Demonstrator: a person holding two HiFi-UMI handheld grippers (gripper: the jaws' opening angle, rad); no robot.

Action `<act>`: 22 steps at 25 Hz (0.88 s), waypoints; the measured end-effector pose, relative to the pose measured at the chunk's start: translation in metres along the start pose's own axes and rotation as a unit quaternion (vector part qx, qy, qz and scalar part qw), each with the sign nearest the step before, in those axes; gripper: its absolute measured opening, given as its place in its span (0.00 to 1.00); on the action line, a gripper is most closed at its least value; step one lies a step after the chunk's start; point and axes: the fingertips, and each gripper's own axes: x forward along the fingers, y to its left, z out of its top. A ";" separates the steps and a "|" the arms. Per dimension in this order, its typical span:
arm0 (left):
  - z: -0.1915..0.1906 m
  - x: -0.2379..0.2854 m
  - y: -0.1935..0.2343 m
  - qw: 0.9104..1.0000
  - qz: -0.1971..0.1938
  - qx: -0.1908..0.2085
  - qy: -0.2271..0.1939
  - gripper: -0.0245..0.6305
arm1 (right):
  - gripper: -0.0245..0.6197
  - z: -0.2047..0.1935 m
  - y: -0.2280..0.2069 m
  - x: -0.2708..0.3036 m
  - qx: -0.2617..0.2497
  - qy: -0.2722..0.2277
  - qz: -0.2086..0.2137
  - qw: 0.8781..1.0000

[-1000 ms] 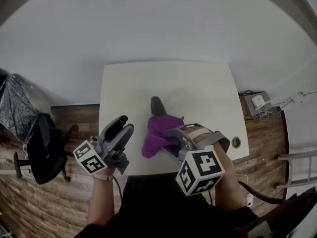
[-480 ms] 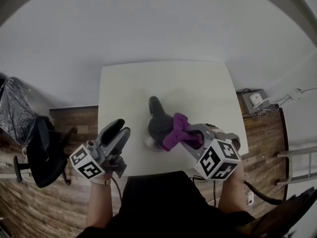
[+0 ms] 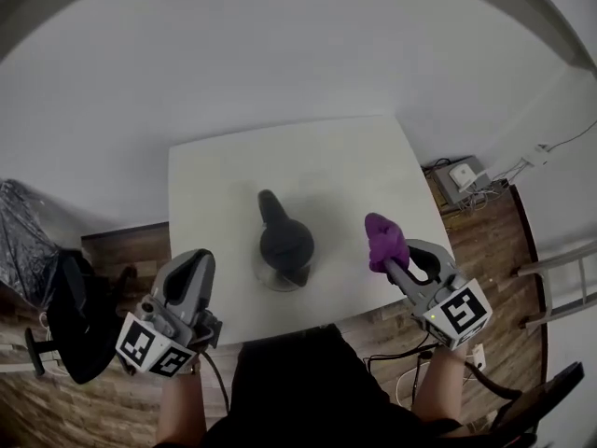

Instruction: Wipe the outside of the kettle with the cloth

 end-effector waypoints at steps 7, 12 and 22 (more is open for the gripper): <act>0.022 -0.003 -0.027 0.981 0.123 0.153 0.001 0.04 | 0.18 0.038 -0.030 -0.050 0.010 -0.098 -0.105 0.990; 0.026 -0.014 -0.070 0.958 0.182 0.222 0.002 0.04 | 0.18 0.054 -0.023 -0.071 0.004 -0.138 -0.142 0.980; 0.011 -0.070 -0.170 0.923 0.267 0.278 -0.026 0.04 | 0.18 0.020 0.017 -0.148 -0.010 -0.157 -0.169 0.973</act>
